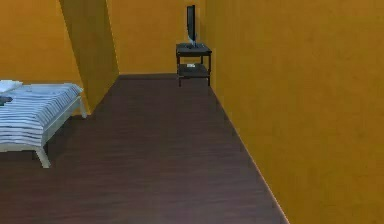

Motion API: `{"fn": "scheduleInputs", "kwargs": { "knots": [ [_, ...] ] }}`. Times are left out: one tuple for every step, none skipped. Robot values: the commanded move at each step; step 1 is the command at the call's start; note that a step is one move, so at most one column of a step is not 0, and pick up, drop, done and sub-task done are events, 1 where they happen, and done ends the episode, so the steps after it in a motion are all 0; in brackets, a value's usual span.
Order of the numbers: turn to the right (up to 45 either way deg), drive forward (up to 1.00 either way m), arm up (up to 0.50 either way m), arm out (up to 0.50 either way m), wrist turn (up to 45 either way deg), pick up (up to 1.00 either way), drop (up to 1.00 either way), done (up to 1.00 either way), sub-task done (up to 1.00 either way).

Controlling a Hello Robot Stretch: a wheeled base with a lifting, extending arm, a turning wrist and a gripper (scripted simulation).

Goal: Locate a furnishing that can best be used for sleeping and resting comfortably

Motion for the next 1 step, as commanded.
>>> {"fn": "scheduleInputs", "kwargs": {
  "knots": [
    [18.0,0.00,0.00,0.00,0.0,0.00,0.00,0.00,0.00]
  ]
}}
